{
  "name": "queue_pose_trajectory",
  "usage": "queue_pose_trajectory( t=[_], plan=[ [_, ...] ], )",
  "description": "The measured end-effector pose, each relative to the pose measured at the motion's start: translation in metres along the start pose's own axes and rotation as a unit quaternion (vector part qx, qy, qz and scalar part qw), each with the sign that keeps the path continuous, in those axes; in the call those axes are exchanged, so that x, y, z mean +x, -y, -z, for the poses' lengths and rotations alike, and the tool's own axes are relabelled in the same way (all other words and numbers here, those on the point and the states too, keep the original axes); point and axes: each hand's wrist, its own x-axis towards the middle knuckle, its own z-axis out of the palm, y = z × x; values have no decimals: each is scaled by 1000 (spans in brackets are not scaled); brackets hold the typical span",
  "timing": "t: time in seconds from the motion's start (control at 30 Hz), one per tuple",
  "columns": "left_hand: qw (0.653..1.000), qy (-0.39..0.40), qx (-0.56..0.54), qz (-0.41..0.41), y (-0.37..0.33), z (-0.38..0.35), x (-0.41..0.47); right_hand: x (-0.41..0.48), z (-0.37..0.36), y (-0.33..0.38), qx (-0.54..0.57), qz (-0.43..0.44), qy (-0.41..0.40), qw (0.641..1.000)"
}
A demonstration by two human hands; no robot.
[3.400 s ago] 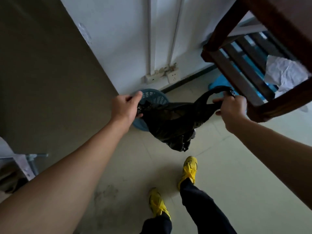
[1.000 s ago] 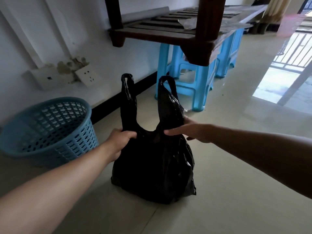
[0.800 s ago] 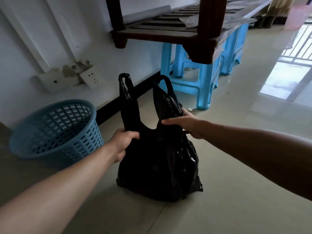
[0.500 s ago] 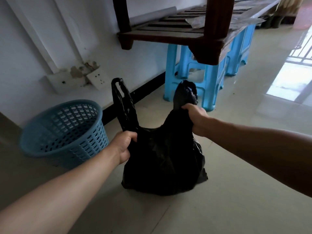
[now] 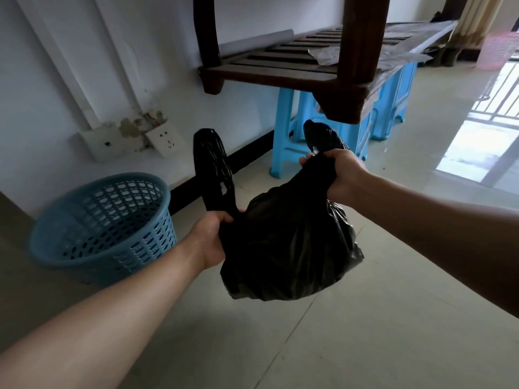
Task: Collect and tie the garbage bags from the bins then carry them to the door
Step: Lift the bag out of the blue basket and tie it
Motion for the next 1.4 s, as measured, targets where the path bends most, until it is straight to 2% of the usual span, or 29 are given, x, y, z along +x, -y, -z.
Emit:
queue_pose_trajectory(
  t=[0.2, 0.3, 0.4, 0.53, 0.63, 0.77, 0.9, 1.0, 1.1, 1.17, 1.23, 1.3, 1.4],
  plan=[
    [993, -44, -77, -79, -25, 5, 3, -2, 3, 16, 11, -32, 84, 996],
    [991, -42, -104, -76, -34, 4, 7, 6, 5, 12, -11, -54, 58, 997],
    [990, 10, -118, -75, -36, -7, 6, 16, 8, -7, -90, -68, -6, 994],
    [997, 22, -37, -71, -24, -23, 7, 11, 16, -29, -262, -124, -10, 957],
    [994, -3, 72, -78, -11, -27, 10, 7, 21, -36, -350, -111, -7, 930],
    [951, -31, 274, -142, 4, -21, 16, 0, 20, -53, -479, -42, 10, 877],
    [931, -14, 344, -122, 14, -22, 14, -1, 22, -64, -487, 28, 4, 873],
    [912, -59, 391, -108, 18, -22, 17, -5, 23, -63, -530, -17, 78, 844],
    [877, -91, 461, -105, 19, -20, 17, -14, 17, -58, -459, -122, 167, 864],
    [838, -72, 525, -130, 19, -21, 14, -18, 12, -56, -401, -169, 211, 875],
    [792, -37, 587, -165, 18, -25, 9, -13, 11, -58, -384, -181, 166, 890],
    [758, -6, 623, -192, 20, -27, 7, -5, 14, -63, -389, -155, 58, 906],
    [756, 22, 623, -198, 21, -24, 6, 2, 19, -70, -375, -127, -15, 918]
  ],
)
